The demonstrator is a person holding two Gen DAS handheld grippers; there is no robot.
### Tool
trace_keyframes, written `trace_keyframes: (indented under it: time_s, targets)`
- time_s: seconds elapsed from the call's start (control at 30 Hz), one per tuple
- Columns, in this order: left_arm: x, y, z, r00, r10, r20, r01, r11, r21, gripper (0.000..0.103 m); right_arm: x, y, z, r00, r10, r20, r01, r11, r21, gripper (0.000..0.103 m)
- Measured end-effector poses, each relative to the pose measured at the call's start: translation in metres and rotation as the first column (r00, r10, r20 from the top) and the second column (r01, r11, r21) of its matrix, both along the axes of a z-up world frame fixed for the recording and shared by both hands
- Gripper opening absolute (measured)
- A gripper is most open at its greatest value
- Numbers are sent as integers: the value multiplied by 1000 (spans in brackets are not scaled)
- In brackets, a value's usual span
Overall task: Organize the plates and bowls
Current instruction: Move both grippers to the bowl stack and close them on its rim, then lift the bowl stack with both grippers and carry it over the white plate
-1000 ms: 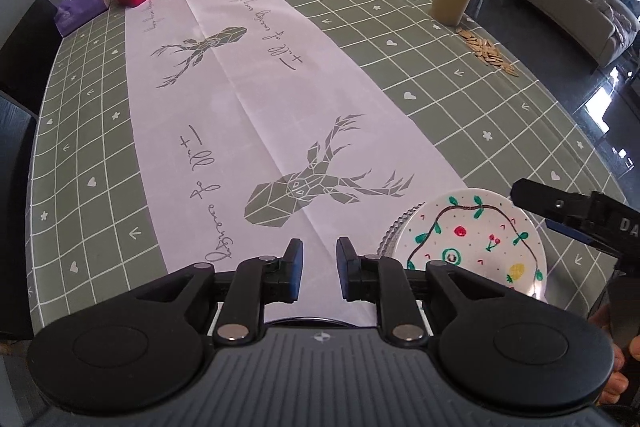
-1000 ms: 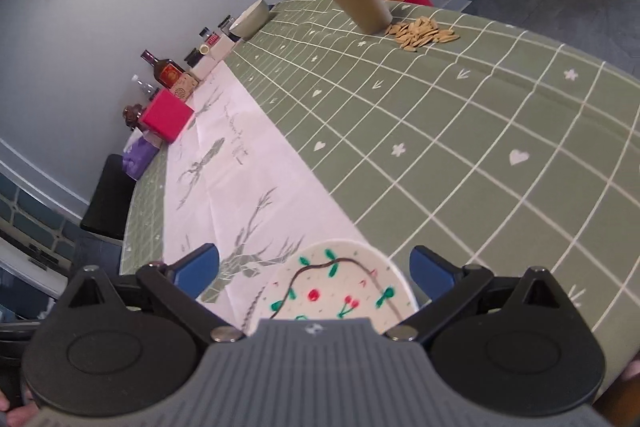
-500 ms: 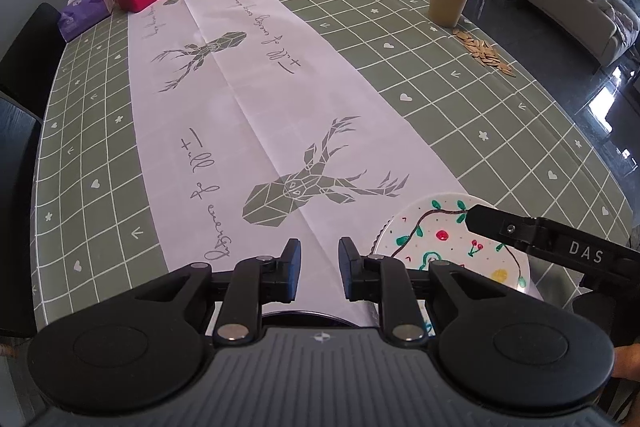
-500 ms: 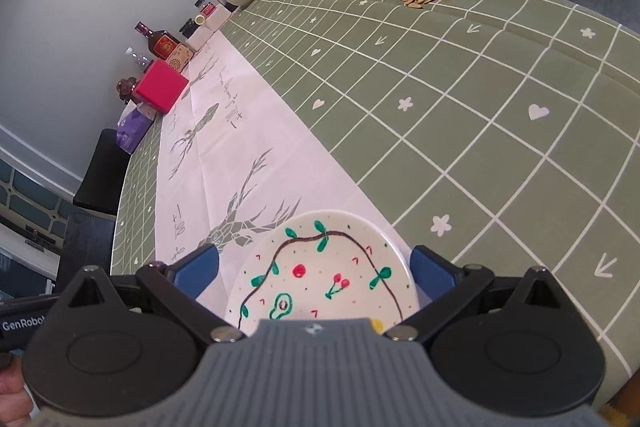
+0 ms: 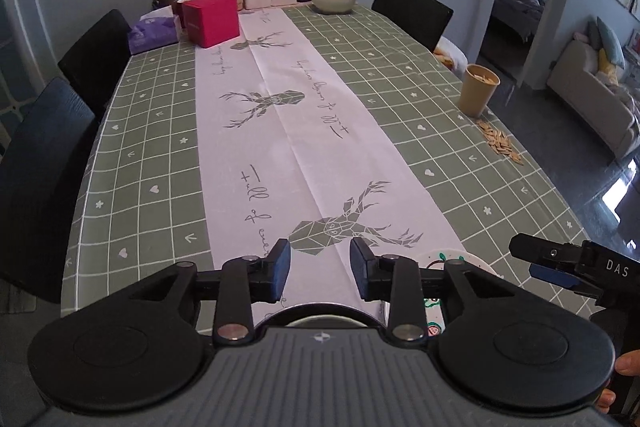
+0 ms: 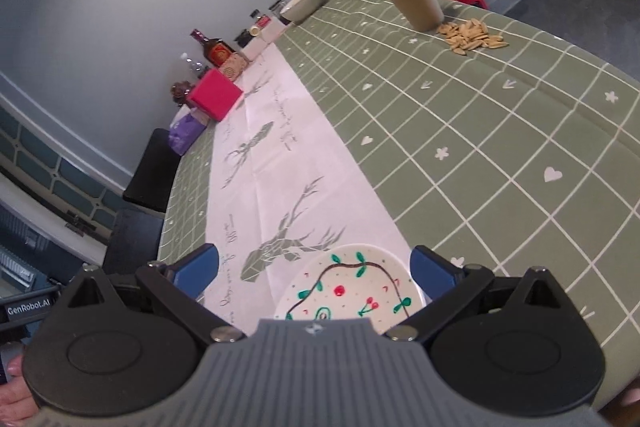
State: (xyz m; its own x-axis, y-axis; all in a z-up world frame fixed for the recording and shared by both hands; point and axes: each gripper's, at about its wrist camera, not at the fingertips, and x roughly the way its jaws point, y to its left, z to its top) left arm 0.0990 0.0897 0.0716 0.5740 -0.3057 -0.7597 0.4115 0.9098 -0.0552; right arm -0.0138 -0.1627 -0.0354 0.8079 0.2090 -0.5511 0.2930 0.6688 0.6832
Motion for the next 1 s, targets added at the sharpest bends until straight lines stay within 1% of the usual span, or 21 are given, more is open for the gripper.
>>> trace_keyframes:
  time_s: [0.03, 0.07, 0.1, 0.17, 0.2, 0.23, 0.3, 0.33, 0.37, 0.43, 0.47, 0.53, 0.6, 0.7, 0.77, 0.8, 0.83, 0.9, 0.97, 1.0]
  targets:
    - [-4, 7, -1, 1000, 16, 10, -16, 1000, -20, 51, 1, 1, 2, 1000, 19, 3, -19, 1000, 1, 100]
    - [-9, 14, -3, 999, 40, 24, -39, 999, -38, 53, 2, 3, 5, 999, 42, 6, -42, 999, 2, 100]
    - [-13, 21, -6, 997, 73, 34, -72, 996, -44, 54, 3, 4, 6, 998, 65, 11, -65, 998, 3, 100]
    - [-20, 36, -14, 990, 144, 13, -142, 987, -69, 54, 2, 8, 8, 996, 91, 20, -91, 996, 5, 100]
    - [-23, 44, -16, 982, 189, -1, -188, 978, -89, 55, 2, 10, 9, 994, 103, 25, -103, 995, 4, 100]
    - [-25, 51, -20, 969, 247, -15, -248, 962, -112, 56, 2, 12, 10, 993, 119, 24, -119, 993, 0, 100]
    - [-30, 62, -25, 947, 319, -39, -321, 936, -142, 56, 2, 18, 10, 988, 156, 17, -156, 988, -7, 100]
    - [-32, 64, -26, 946, 321, -39, -323, 936, -141, 56, 2, 20, 8, 985, 173, 15, -173, 985, -9, 100]
    - [-34, 65, -26, 953, 302, -27, -303, 944, -129, 57, 2, 24, 7, 982, 190, 10, -190, 982, -12, 99]
    - [-38, 64, -28, 964, 267, 4, -265, 958, -104, 65, 3, 33, 3, 975, 222, -1, -222, 975, -23, 97]
    - [-40, 65, -30, 965, 261, 10, -258, 961, -100, 65, 4, 39, 1, 970, 241, -5, -241, 970, -25, 96]
    - [-40, 67, -37, 965, 261, -15, -261, 959, -106, 65, 6, 50, -3, 963, 269, -12, -269, 963, -17, 93]
    - [-37, 75, -43, 953, 295, -67, -301, 945, -128, 65, 9, 61, -8, 959, 282, -25, -282, 959, -8, 91]
    - [-32, 93, -48, 928, 350, -128, -369, 910, -189, 66, 13, 75, -16, 954, 298, -46, -298, 955, 7, 91]
    - [-29, 100, -52, 919, 355, -169, -386, 896, -218, 66, 17, 83, -22, 949, 310, -60, -309, 951, 30, 91]
    - [-28, 101, -54, 918, 351, -187, -388, 894, -226, 66, 19, 87, -25, 946, 316, -67, -314, 949, 43, 91]
    - [-27, 101, -55, 919, 342, -197, -382, 896, -226, 66, 21, 89, -27, 944, 321, -74, -317, 947, 54, 91]
    - [-27, 97, -58, 926, 322, -197, -361, 908, -213, 66, 25, 95, -30, 940, 330, -83, -325, 943, 71, 91]
    - [-28, 91, -62, 933, 307, -189, -341, 922, -182, 66, 27, 100, -33, 936, 343, -86, -336, 938, 81, 91]
    - [-29, 88, -64, 932, 309, -191, -342, 925, -169, 66, 29, 104, -34, 934, 347, -88, -340, 937, 84, 91]
